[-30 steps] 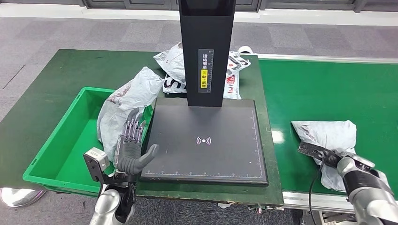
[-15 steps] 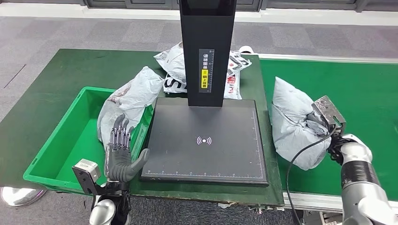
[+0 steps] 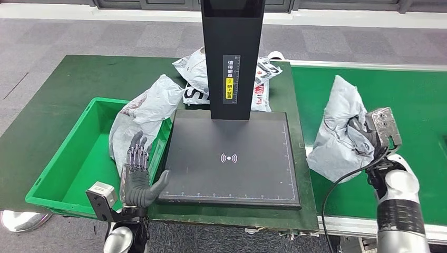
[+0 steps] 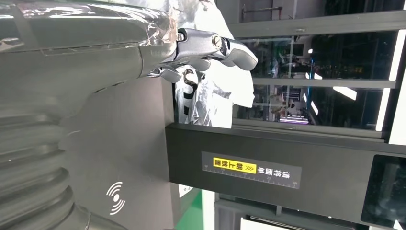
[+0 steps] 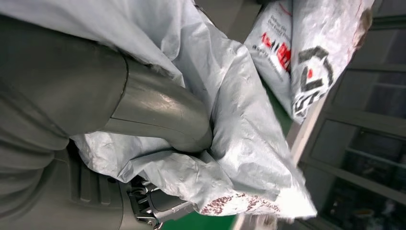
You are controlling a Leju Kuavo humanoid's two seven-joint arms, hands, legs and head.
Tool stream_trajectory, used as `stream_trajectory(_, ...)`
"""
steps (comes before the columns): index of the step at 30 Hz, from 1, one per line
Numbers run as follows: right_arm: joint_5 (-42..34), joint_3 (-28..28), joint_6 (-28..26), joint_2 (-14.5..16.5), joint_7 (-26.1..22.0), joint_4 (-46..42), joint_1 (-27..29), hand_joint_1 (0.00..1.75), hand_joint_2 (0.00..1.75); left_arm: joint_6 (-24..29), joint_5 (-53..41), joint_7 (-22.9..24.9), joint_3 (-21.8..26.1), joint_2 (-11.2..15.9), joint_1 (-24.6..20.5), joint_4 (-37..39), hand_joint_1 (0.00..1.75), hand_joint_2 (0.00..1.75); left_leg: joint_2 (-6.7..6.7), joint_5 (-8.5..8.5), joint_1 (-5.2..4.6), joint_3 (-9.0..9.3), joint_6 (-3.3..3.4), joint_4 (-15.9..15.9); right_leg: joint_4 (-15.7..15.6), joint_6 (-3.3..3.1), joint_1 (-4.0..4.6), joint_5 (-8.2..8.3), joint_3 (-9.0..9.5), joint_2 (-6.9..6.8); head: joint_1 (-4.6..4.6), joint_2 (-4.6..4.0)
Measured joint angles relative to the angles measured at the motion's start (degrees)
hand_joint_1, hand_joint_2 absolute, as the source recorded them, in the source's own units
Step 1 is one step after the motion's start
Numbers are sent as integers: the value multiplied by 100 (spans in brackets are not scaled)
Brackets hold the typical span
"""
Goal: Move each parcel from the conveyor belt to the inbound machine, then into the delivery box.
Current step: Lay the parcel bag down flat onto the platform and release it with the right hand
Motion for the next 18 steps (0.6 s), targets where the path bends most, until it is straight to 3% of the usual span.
stream_trajectory(7, 33, 621, -274, 87, 19, -431, 125, 175, 175, -15, -4, -32, -55, 0, 3, 106, 0, 175, 6, 5, 1, 1, 0, 0, 0, 0, 0, 1, -2, 0, -1, 0)
stream_trajectory(18, 47, 797, -319, 89, 23, -544, 139, 175, 175, -26, -4, -35, -70, 0, 3, 134, 0, 175, 6, 5, -1, -3, 2, 1, 0, -1, -2, 2, -2, 0, -1, 0)
